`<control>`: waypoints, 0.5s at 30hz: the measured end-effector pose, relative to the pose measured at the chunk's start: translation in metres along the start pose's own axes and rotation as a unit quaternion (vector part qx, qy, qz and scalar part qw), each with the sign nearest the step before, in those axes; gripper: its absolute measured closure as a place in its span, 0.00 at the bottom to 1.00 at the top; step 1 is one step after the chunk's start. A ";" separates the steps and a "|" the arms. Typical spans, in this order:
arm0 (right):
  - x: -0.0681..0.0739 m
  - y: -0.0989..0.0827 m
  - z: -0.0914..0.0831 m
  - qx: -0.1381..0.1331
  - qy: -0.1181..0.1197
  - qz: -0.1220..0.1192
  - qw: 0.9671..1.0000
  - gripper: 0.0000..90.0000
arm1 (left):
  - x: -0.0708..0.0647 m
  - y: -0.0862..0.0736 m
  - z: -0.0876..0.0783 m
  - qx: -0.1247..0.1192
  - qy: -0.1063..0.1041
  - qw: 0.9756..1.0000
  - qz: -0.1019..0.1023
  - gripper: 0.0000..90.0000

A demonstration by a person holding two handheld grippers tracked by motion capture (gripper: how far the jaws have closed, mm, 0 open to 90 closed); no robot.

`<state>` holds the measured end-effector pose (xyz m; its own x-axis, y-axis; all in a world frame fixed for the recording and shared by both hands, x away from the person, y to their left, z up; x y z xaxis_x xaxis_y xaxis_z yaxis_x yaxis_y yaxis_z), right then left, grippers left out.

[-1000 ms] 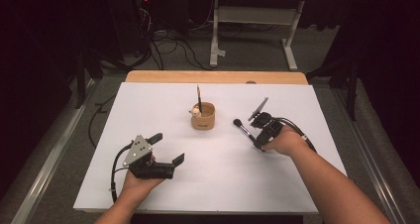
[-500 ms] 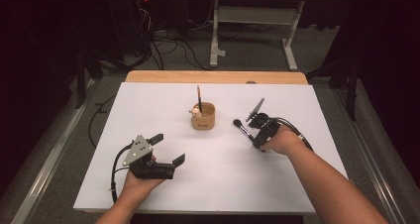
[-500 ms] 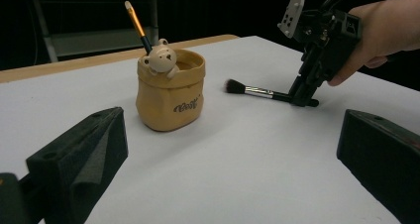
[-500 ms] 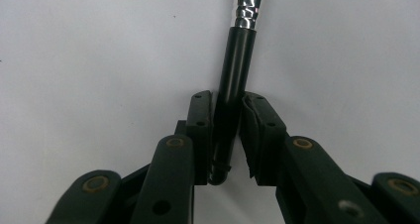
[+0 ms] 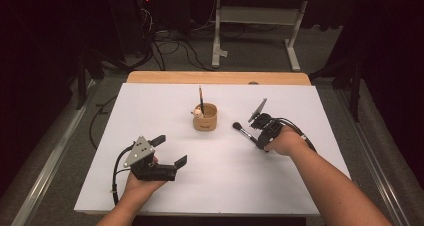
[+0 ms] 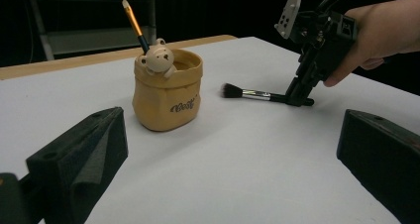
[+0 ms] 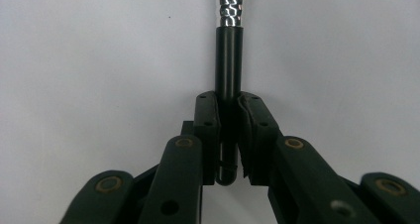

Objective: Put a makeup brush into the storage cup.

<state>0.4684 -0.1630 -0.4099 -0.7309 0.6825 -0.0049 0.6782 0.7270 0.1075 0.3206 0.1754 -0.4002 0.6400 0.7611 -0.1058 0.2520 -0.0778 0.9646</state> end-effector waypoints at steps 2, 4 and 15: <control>0.001 0.000 0.000 0.001 -0.003 0.000 1.000 0.91 | 0.000 0.000 0.000 0.000 0.000 1.000 0.000 0.00; 0.001 0.000 -0.001 0.000 -0.004 0.001 1.000 0.91 | 0.000 0.000 0.000 0.000 0.001 1.000 0.000 0.00; -0.001 -0.014 -0.020 -0.014 -0.002 0.011 1.000 0.91 | 0.001 0.000 0.000 0.001 0.003 1.000 0.000 0.00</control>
Point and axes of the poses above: each handheld gripper's, and its own axes: z roughly forward along the jaws, y roughly out of its top, x roughly to its left, the point moved 2 cm from there along z, roughly forward along the jaws, and after that the axes turned 2 degrees about y, right-handed, at the moved point
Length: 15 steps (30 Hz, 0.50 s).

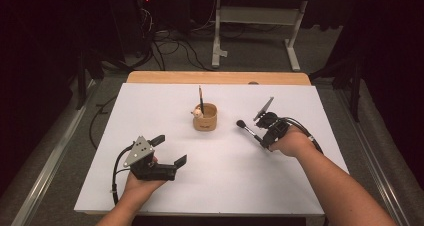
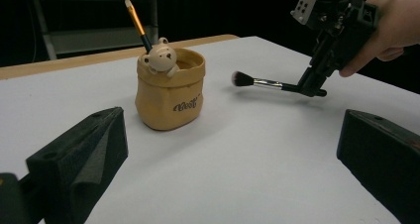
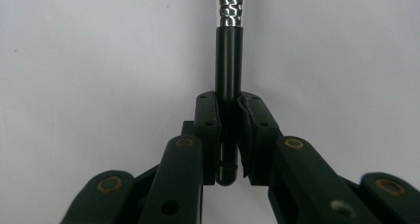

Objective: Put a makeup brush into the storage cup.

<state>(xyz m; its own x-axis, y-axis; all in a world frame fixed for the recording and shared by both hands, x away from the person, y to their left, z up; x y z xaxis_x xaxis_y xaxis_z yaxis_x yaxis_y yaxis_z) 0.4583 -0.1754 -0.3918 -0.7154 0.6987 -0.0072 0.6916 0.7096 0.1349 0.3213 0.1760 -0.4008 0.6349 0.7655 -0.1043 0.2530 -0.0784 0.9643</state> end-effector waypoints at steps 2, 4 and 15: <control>0.000 -0.004 -0.003 -0.004 -0.002 0.004 1.000 0.91 | 0.000 0.000 0.000 0.000 0.000 1.000 0.001 0.00; 0.001 -0.008 -0.006 -0.004 0.000 0.009 1.000 0.91 | -0.001 0.000 0.000 0.001 0.000 1.000 0.001 0.00; 0.007 -0.032 -0.015 -0.012 -0.006 0.016 1.000 0.91 | -0.001 0.000 0.001 0.002 0.000 1.000 0.003 0.00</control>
Point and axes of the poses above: each handheld gripper's, and its own axes: z roughly forward along the jaws, y roughly out of its top, x roughly to its left, the point moved 2 cm from there along z, roughly forward along the jaws, and after that the axes turned 2 degrees about y, right-handed, at the moved point
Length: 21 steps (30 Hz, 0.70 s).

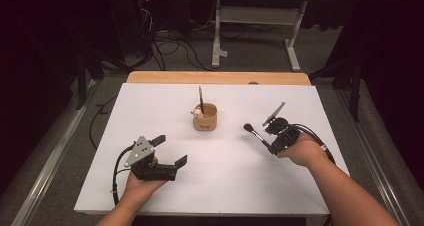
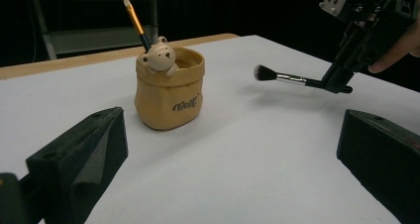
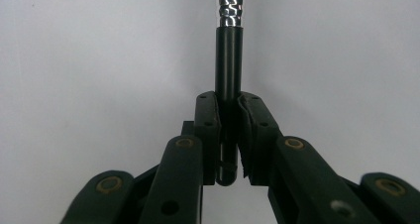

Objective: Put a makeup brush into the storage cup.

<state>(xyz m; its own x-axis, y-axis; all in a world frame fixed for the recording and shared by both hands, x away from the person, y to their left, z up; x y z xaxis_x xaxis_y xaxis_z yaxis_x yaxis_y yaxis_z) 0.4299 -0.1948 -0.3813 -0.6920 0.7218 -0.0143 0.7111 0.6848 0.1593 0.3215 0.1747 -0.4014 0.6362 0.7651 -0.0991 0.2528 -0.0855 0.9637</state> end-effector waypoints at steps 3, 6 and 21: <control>0.001 -0.004 0.000 -0.002 0.001 0.000 1.000 0.91 | 0.000 0.000 0.001 0.000 0.000 1.000 0.000 0.00; 0.004 -0.009 0.002 -0.002 0.004 0.012 1.000 0.91 | 0.000 -0.001 0.001 0.001 0.000 1.000 0.000 0.00; 0.004 -0.017 0.010 -0.018 0.008 0.006 1.000 0.91 | 0.000 -0.001 0.001 0.001 0.000 1.000 0.000 0.00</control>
Point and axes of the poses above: each handheld gripper's, and its own axes: z roughly forward along the jaws, y roughly out of its top, x roughly to its left, the point moved 2 cm from there along z, roughly forward along the jaws, and after that the axes turned 2 degrees about y, right-handed, at the moved point
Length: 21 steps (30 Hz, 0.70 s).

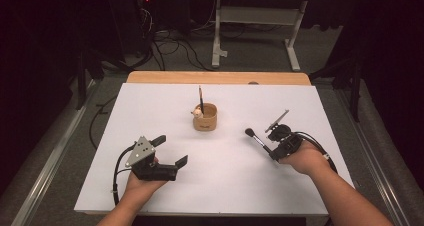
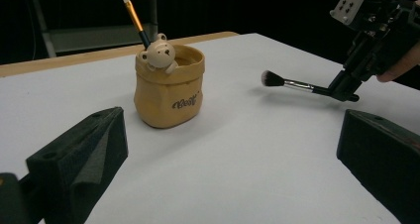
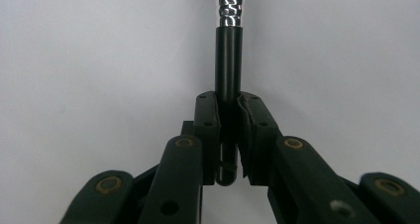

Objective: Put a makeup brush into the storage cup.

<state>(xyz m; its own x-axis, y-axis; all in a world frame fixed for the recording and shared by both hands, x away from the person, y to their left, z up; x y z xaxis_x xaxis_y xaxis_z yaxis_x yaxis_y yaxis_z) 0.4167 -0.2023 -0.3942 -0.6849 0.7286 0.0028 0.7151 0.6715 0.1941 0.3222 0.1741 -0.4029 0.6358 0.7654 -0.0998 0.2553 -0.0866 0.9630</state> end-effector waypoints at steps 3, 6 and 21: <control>0.000 -0.002 -0.003 -0.018 0.002 0.019 1.000 0.91 | 0.000 0.000 0.000 0.000 0.000 1.000 -0.001 0.00; -0.002 -0.004 -0.005 -0.045 0.000 0.012 0.999 0.91 | 0.000 0.000 0.000 0.000 0.000 1.000 -0.001 0.00; 0.001 -0.016 -0.002 -0.129 -0.006 0.027 0.991 0.91 | 0.001 -0.002 0.001 0.004 0.001 1.000 -0.003 0.00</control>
<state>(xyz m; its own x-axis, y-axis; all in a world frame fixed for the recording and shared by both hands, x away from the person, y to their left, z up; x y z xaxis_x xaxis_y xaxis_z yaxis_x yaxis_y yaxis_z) 0.4041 -0.2126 -0.3951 -0.6438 0.7651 0.0084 0.6902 0.5759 0.4381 0.3237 0.1745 -0.4049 0.6330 0.7671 -0.1042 0.2647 -0.0881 0.9603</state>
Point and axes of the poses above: each handheld gripper's, and its own axes: z roughly forward along the jaws, y roughly out of its top, x roughly to its left, the point moved 2 cm from there along z, roughly forward along the jaws, and after that the axes turned 2 degrees about y, right-handed, at the moved point
